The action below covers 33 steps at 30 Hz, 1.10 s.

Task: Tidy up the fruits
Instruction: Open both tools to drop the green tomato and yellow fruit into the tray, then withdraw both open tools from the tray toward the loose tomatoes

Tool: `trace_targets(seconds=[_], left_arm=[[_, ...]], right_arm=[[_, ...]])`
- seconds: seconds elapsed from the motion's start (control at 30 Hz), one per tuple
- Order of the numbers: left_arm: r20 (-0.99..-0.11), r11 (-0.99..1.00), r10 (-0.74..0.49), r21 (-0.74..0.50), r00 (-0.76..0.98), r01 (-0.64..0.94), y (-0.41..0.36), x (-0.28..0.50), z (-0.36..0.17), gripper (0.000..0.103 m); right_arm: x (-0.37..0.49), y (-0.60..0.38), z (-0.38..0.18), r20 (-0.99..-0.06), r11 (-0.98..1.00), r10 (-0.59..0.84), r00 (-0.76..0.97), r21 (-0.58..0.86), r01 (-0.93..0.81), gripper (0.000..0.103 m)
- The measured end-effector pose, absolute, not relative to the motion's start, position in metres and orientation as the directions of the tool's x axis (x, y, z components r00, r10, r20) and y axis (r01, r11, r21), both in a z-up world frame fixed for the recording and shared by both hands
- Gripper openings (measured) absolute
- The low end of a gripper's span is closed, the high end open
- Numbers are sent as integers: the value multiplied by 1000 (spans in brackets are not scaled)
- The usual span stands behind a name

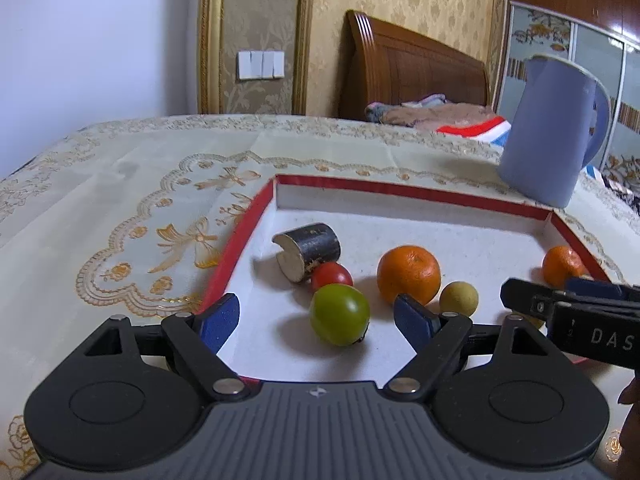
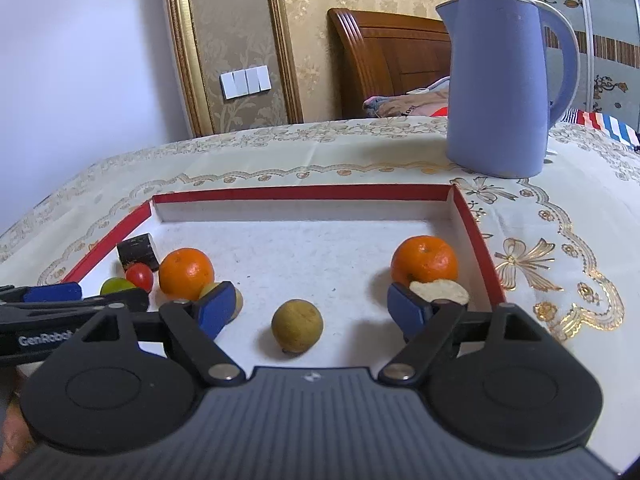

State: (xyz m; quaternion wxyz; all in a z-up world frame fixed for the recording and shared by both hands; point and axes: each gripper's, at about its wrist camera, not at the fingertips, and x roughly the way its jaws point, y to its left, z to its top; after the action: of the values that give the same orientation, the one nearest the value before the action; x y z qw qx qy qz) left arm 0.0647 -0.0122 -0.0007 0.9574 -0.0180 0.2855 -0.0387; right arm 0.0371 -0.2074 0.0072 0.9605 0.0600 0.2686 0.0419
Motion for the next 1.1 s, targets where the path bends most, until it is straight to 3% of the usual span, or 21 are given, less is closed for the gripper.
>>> trace_targets(seconds=[0.27,0.67,0.9,1.1], left_arm=[[-507,997,-81,-57,858,60,-8,51,5,85],[-499,995,-99,-78,861,69,-2,46,6,85],[-498,992,-116,-98,859,77,0,45,6,85],[-508,989,-133,-128,851,78,3,47,6,85]], right_arm=[[32,-209,8,-489,989,102,866,140,-38,88],[21,-212,13,-451,988,108,886,147,-45,88],[-28,-220,19,-410,993,107,906,93,-75,89],[-59,-228,10,-449,982,179,876,135,-132,89]])
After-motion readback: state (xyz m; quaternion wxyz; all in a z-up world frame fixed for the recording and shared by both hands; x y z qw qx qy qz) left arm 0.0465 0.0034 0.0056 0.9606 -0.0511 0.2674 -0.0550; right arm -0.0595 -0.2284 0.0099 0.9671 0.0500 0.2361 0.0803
